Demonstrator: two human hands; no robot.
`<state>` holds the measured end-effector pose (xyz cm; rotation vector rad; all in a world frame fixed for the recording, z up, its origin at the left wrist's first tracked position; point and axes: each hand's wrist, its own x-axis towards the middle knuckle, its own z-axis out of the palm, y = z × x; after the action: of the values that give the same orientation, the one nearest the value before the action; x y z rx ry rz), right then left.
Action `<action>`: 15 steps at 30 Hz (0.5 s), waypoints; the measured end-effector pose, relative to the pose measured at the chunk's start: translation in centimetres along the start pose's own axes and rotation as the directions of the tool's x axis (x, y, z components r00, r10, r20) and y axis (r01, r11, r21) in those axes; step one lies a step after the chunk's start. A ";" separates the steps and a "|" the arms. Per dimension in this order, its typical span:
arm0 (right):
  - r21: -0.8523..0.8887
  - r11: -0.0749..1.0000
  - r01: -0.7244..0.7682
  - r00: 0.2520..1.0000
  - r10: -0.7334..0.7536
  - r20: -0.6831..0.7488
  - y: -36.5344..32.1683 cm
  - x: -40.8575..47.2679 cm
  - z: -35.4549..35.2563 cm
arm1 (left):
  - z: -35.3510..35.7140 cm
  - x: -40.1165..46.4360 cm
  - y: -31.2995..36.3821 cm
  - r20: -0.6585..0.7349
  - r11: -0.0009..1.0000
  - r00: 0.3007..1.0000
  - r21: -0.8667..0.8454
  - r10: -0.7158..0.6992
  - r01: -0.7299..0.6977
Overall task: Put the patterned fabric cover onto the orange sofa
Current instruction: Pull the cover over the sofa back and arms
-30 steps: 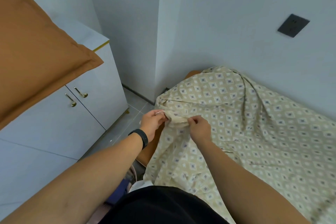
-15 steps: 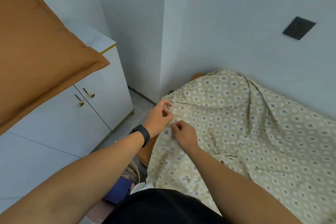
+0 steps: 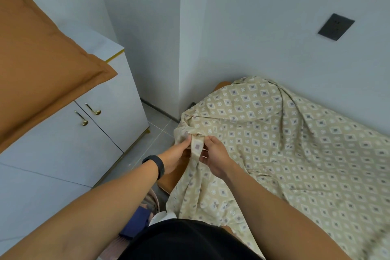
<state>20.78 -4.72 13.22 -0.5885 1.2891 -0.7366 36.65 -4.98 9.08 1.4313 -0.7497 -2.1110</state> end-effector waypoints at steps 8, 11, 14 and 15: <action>-0.292 0.956 0.039 0.986 -0.084 -0.144 -0.4 1.1 -0.7 | 0.8 0.6 0.9 -0.194 0.976 0.967 -0.112 0.165 -0.189; -0.368 0.927 0.077 0.958 -0.171 -0.230 -0.1 1.5 -1.0 | 0.8 0.3 0.6 -0.259 0.969 0.950 -0.124 0.175 -0.213; -0.589 0.798 0.132 0.888 -0.358 -0.287 -0.4 1.1 -1.4 | 0.6 0.2 0.7 -0.299 0.962 0.929 -0.091 0.219 -0.257; -0.634 0.760 0.139 0.866 -0.404 -0.294 -0.5 0.8 -1.3 | 0.7 -0.1 0.9 -0.302 0.958 0.919 -0.056 0.252 -0.281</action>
<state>19.47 -5.69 12.85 -1.2116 1.8872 -0.7160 36.12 -5.46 10.01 1.4543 -0.6707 -1.6611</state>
